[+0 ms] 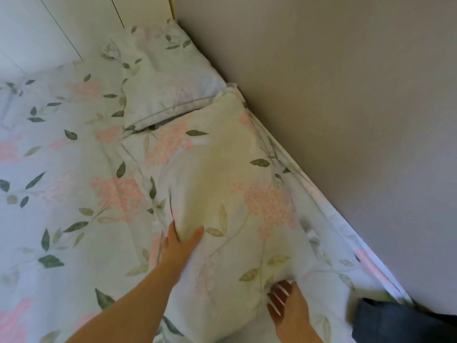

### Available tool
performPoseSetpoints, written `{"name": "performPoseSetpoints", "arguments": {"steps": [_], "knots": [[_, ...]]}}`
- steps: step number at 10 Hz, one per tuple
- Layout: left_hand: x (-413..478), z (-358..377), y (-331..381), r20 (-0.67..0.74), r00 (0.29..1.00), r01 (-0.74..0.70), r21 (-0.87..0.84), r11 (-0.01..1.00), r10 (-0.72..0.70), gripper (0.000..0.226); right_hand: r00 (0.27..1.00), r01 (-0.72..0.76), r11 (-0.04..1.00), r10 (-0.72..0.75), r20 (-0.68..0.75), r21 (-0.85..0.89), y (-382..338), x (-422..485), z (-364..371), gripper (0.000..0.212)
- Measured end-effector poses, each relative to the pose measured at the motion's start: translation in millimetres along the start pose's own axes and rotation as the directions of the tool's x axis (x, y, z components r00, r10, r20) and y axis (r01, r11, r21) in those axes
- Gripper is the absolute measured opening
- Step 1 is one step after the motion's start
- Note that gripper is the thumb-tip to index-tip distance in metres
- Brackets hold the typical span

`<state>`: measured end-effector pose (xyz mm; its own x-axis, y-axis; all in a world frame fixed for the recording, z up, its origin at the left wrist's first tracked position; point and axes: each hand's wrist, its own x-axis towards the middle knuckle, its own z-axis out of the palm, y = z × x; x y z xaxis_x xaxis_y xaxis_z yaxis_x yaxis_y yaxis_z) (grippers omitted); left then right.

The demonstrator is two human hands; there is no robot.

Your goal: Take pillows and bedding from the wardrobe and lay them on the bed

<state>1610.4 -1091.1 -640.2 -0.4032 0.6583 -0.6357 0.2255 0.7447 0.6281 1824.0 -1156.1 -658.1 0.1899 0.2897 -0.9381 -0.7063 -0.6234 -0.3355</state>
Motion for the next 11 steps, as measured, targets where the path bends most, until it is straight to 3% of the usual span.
{"name": "performPoseSetpoints", "arguments": {"steps": [1,2,3,4,5,6,7,8,9,10,11], "knots": [[-2,9,-18,-0.093,0.993,0.065,-0.104,0.992,-0.075,0.12,0.996,-0.086,0.977,0.087,0.005,0.194,-2,16,-3,0.013],[4,9,-31,-0.066,0.976,0.182,-0.278,0.943,-0.208,0.109,0.963,-0.128,0.979,0.086,0.254,0.156,-5,21,11,0.023],[8,4,-12,0.124,0.974,0.223,-0.382,0.897,-0.19,0.103,0.897,-0.084,0.996,0.062,0.438,0.03,-21,6,32,0.031],[0,0,14,0.264,0.95,0.262,-0.389,0.883,-0.166,0.112,0.86,-0.003,1.0,-0.012,0.51,0.028,-49,-1,40,0.011],[-5,7,16,0.098,0.985,0.17,-0.367,0.914,-0.144,0.105,0.861,0.007,0.976,-0.117,0.495,0.219,-79,-27,37,0.028],[-20,22,14,0.032,0.973,0.224,-0.332,0.916,-0.227,0.093,0.917,0.164,0.953,-0.243,0.317,0.256,-79,-27,6,0.013],[-33,40,5,0.045,0.943,0.324,-0.332,0.886,-0.329,0.106,0.967,0.242,0.945,-0.217,-0.132,0.22,-66,-16,-38,0.011],[-44,48,-20,0.069,0.924,0.375,-0.343,0.861,-0.375,0.107,0.969,0.149,0.983,-0.123,-0.216,0.107,-56,-11,-60,0.03],[-53,49,-41,0.288,0.895,0.433,-0.384,0.816,-0.34,0.112,0.998,0.018,0.997,-0.022,0.062,0.076,-45,-19,-46,0.03],[-57,43,-41,0.324,0.918,0.307,-0.221,0.926,-0.228,0.1,0.995,0.1,0.995,-0.1,0.025,-0.004,-43,-9,-35,0.023],[-66,36,-40,0.077,0.975,0.203,0.081,0.976,-0.209,0.085,0.941,0.096,0.819,-0.259,-0.216,-0.566,-42,-21,-39,0.025]]}}
